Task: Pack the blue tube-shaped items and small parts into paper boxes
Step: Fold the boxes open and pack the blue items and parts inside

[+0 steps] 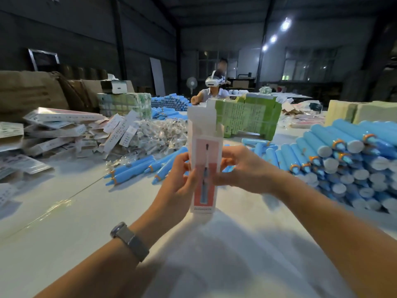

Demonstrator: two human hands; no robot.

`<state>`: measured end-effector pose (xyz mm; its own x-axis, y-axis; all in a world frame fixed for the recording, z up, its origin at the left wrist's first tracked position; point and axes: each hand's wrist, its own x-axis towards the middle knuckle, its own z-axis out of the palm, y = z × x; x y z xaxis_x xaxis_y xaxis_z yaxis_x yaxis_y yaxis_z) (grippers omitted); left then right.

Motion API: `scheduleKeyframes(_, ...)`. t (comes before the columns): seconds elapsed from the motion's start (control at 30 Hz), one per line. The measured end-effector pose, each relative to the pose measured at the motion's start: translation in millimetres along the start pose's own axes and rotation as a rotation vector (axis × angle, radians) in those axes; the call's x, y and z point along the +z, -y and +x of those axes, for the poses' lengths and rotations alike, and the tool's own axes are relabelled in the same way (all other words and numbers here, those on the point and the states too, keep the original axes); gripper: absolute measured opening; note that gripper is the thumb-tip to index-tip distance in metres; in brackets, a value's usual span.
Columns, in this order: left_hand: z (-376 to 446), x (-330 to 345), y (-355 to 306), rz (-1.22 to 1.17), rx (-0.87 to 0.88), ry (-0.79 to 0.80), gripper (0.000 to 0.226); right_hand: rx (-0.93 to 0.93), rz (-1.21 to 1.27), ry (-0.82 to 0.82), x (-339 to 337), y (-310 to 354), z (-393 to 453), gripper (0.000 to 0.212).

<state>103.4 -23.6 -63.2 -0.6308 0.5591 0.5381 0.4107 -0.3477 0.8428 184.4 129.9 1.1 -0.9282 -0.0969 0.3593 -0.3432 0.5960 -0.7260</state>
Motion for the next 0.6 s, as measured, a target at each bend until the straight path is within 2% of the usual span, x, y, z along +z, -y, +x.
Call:
scheduleKeyframes(0.07,-0.8,0.3,1.6,0.016,0.002,-0.029,0.020,0.065,-0.198,0.160,-15.0,-2.1,-6.7,0.054)
scheduleKeyframes(0.1,-0.6,0.0,1.7,0.024,0.000,-0.052,0.019,0.126,-0.320,0.169,-22.7,-6.0,-8.4,0.063)
scheduleKeyframes(0.2,1.1,-2.6,5.8,0.102,0.005,-0.096,0.011,0.389,-0.933,-0.002,-35.4,-21.9,-10.9,0.067)
scheduleKeyframes(0.27,1.4,-6.2,9.0,0.177,0.012,-0.117,0.010,0.528,-1.165,0.037,-30.6,-29.8,-13.6,0.062)
scheduleKeyframes(0.37,0.4,-10.0,9.1,0.263,0.031,-0.117,0.019,0.555,-1.202,0.205,-22.7,-36.8,-18.5,0.055)
scheduleKeyframes(0.47,-1.9,-10.0,8.0,0.260,0.036,-0.097,0.022,0.505,-1.229,0.148,-22.7,-40.0,-20.7,0.047)
scheduleKeyframes(0.6,-3.3,-9.4,7.5,0.251,0.044,-0.079,0.023,0.454,-1.123,0.029,-25.6,-47.7,-22.1,0.042)
